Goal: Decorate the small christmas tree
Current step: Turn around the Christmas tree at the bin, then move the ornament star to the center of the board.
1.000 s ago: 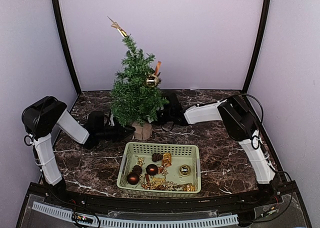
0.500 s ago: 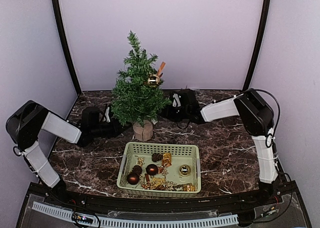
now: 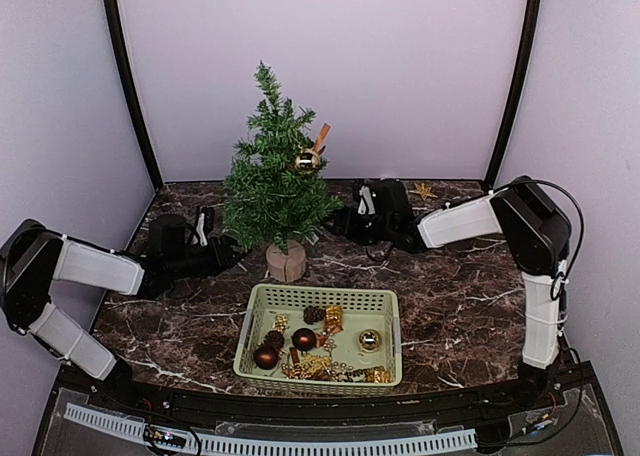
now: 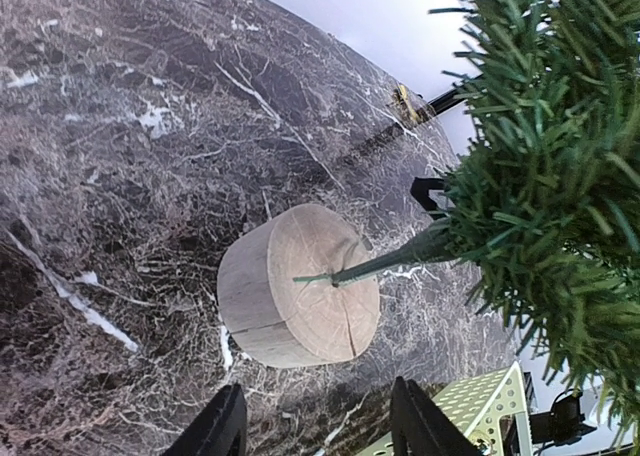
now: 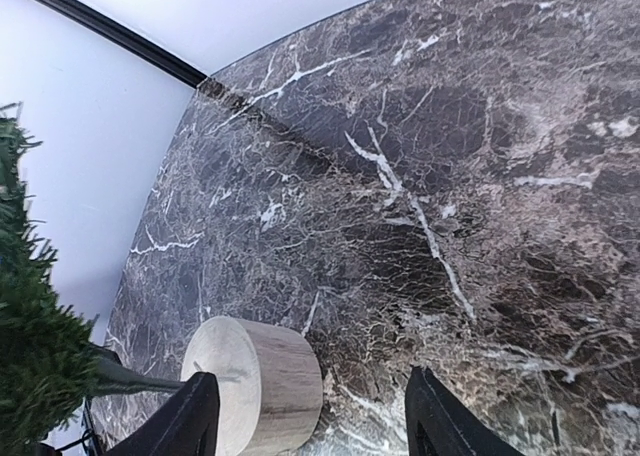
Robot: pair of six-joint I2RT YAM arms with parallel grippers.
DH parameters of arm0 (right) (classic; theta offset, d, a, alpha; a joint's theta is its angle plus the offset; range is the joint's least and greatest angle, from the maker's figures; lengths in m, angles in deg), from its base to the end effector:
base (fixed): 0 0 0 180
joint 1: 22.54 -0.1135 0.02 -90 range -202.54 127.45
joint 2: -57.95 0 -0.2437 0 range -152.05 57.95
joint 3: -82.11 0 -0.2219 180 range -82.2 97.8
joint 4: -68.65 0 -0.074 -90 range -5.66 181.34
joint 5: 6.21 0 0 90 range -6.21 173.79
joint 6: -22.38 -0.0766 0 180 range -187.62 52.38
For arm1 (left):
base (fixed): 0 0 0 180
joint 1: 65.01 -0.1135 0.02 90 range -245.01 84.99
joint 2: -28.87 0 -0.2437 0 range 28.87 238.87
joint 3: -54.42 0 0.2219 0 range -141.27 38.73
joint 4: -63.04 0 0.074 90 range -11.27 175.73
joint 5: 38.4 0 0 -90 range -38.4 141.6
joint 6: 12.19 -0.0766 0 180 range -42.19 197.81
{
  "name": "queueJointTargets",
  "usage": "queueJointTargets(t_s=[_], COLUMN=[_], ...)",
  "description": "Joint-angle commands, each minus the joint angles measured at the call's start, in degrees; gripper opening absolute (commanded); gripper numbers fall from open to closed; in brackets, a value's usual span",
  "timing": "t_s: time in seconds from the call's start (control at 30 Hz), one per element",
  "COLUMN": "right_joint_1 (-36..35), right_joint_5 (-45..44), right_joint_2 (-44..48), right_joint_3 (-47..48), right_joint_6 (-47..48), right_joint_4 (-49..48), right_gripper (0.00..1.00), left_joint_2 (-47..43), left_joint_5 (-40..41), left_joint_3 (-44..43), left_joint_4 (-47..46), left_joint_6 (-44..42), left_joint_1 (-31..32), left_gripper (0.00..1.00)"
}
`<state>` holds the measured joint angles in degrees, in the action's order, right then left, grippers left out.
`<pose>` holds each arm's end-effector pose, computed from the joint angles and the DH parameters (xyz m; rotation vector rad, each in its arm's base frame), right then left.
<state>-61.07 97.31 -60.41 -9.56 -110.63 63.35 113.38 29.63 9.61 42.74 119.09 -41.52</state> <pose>0.3508 0.3023 0.1548 -0.0800 2.1806 1.1052 0.2676 -0.1475 0.1662 -0.0383 2.0496 -1.1030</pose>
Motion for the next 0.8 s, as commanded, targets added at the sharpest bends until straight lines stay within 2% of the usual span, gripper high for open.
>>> queueJointTargets(t_s=[0.0, 0.2, 0.43, 0.57, 0.77], right_joint_1=[-0.2, 0.0, 4.8, 12.1, 20.8], right_joint_5=[-3.2, -9.9, -22.5, -22.0, -17.4], right_joint_2=[5.6, 11.9, 20.6, 19.4, 10.9], right_joint_3=[-2.0, -4.3, -5.5, -2.8, 4.1], right_joint_6=[1.9, 6.2, 13.6, 17.1, 20.4], right_joint_4=[-2.1, 3.0, 17.5, 23.7, 26.0], right_gripper=[0.66, 0.7, 0.74, 0.73, 0.66], left_joint_2=[-4.6, -10.4, -17.7, -21.4, -23.5], left_joint_5=[3.0, 5.2, 2.4, -0.7, -2.0], left_joint_3=[0.8, 0.7, -0.7, -2.1, -7.1], left_joint_4=[3.6, 8.6, 17.6, 23.5, 33.6], left_joint_6=[-2.4, -4.2, -6.3, -8.1, -13.4], left_joint_1=[0.0, -0.9, -6.4, -11.0, -13.9], left_gripper=[0.52, 0.56, 0.6, 0.62, 0.64])
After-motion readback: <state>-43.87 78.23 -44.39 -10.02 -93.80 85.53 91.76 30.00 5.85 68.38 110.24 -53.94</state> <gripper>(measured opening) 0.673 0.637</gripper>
